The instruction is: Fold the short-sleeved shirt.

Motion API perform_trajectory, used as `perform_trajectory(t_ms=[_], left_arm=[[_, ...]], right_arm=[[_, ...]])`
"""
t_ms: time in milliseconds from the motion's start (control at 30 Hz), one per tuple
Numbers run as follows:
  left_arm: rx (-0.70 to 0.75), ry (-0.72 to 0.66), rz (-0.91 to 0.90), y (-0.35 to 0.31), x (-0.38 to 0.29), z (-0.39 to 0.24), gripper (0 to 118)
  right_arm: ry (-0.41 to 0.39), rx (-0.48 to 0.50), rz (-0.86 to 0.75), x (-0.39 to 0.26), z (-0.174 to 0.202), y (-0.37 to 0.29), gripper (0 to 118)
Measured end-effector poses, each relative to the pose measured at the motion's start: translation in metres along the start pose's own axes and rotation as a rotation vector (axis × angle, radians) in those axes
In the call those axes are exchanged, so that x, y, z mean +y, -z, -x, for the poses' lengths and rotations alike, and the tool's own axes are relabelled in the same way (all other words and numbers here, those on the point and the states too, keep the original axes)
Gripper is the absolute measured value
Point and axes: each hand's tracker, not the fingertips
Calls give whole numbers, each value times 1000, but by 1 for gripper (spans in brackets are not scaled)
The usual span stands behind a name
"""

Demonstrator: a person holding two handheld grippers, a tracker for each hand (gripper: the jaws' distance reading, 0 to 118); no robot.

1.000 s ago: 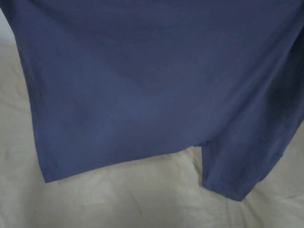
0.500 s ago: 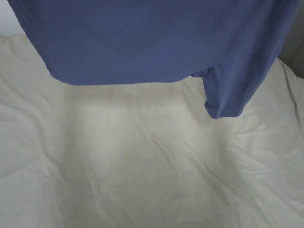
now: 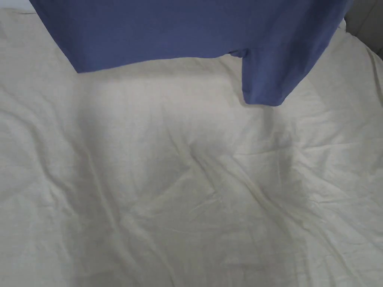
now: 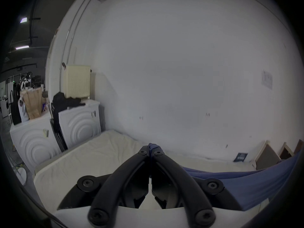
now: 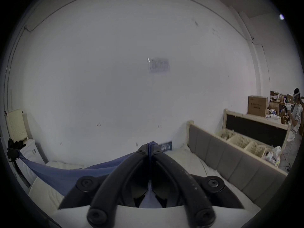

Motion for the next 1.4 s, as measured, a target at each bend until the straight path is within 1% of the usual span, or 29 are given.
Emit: perform_trajectory(t_ms=[67,100,167,233,367,400,433,500,533,567,633,700,733,833,900,967,1033,1100,1167,1233,1267,1300,1333,1367,1400], left_arm=[[-14,4,58,0,-30,7,1],[-13,30,89,-1,-48,10,1],[-27,63,115,-10,-84,20,1],[-53,56,150,-22,-120,33,1],[-71,71,225,-57,-206,66,1],[-73,72,234,-68,-230,75,1],[-74,105,268,-77,-253,82,1],[-68,102,292,-100,-302,100,1],[-71,109,350,-109,-324,109,1],[-73,56,366,-120,-347,120,1],[-73,-5,439,-140,-387,140,1],[-60,-25,495,-159,-423,156,1],[-54,-32,503,-168,-437,163,1],[-45,-70,532,-195,-470,181,1],[-31,-72,546,-212,-480,185,1],[-10,-51,525,-229,-489,191,1],[-4,-44,526,-236,-498,200,1],[9,-34,533,-244,-505,205,1],[12,-17,553,-244,-515,209,1],[5,-28,572,-244,-517,209,2],[8,-30,575,-245,-516,209,16],[18,-26,570,-249,-515,208,39],[16,-22,562,-250,-512,209,69],[-3,-19,545,-252,-506,211,98],[-17,-10,517,-255,-498,211,110]], right_arm=[[17,-8,66,-29,-13,8,5],[36,4,95,-46,-19,7,5],[27,-4,154,-82,-32,1,5],[15,2,198,-116,-44,-8,5],[39,24,295,-192,-72,-33,5],[40,22,319,-213,-80,-42,5],[38,27,347,-232,-84,-53,5],[33,25,408,-276,-98,-72,5],[24,18,437,-294,-104,-80,5],[29,27,443,-314,-108,-92,5],[29,28,481,-352,-119,-112,5],[3,17,539,-386,-130,-130,5],[9,23,542,-400,-134,-138,5],[1,29,573,-439,-148,-165,5],[-21,38,585,-460,-156,-183,5],[-65,58,598,-474,-163,-201,5],[-60,55,595,-485,-171,-216,5],[-37,62,609,-495,-183,-227,5],[-37,64,626,-503,-190,-234,5],[-37,69,625,-511,-191,-239,5],[-36,72,628,-513,-191,-242,11],[-34,68,631,-513,-190,-245,28],[-35,67,635,-512,-190,-247,59],[-40,76,637,-511,-195,-247,101],[-55,77,613,-506,-195,-252,116]])
